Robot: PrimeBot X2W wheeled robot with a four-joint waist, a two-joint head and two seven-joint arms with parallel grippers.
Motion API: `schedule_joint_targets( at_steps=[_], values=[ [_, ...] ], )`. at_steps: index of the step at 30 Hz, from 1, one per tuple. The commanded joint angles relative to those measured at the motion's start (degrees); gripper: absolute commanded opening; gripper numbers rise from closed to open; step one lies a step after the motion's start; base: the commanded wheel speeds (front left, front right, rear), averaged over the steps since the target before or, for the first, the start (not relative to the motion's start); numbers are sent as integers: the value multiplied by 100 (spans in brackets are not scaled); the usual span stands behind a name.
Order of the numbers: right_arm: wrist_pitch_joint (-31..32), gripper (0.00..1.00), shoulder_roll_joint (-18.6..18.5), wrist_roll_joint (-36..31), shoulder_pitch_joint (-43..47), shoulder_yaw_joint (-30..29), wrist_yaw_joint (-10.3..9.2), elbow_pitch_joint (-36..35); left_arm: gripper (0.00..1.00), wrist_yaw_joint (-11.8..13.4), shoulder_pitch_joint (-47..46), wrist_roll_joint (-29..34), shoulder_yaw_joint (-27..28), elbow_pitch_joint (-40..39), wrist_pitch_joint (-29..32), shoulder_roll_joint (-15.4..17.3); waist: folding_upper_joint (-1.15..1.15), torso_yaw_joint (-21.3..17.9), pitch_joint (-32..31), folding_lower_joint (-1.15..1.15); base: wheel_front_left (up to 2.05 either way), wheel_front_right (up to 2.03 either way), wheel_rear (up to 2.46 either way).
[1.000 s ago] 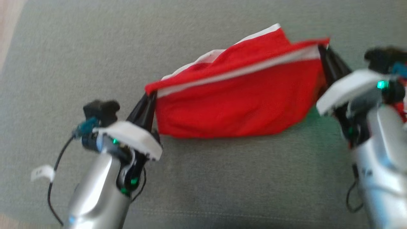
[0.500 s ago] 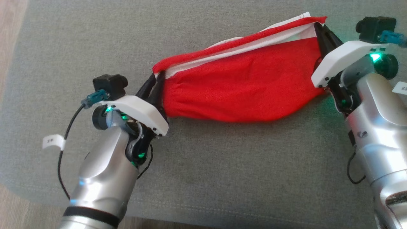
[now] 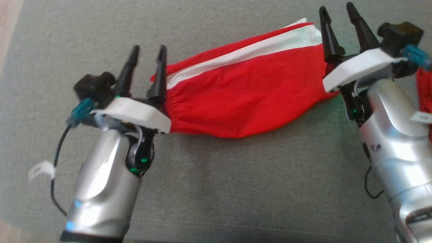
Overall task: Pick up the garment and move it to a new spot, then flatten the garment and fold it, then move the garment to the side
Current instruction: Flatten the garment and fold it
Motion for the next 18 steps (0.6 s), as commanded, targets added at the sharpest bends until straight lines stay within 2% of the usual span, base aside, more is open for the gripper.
schedule_joint_targets(
  at_steps=[1,8,18],
  values=[
    [-85,100,71,-158,240,-71,-5,-309,100,66,160,189,301,-439,-66,170,0,-86,-63,-1,0,0,0],
    [-110,100,302,-892,1255,-879,-5,-1709,100,109,788,802,740,-1382,-68,245,0,-337,-151,-1,0,0,0],
    [97,100,662,-1635,2901,-1500,-5,-3181,100,151,1471,1078,877,-1303,-68,397,0,-551,-425,-1,0,0,0]
  ],
)
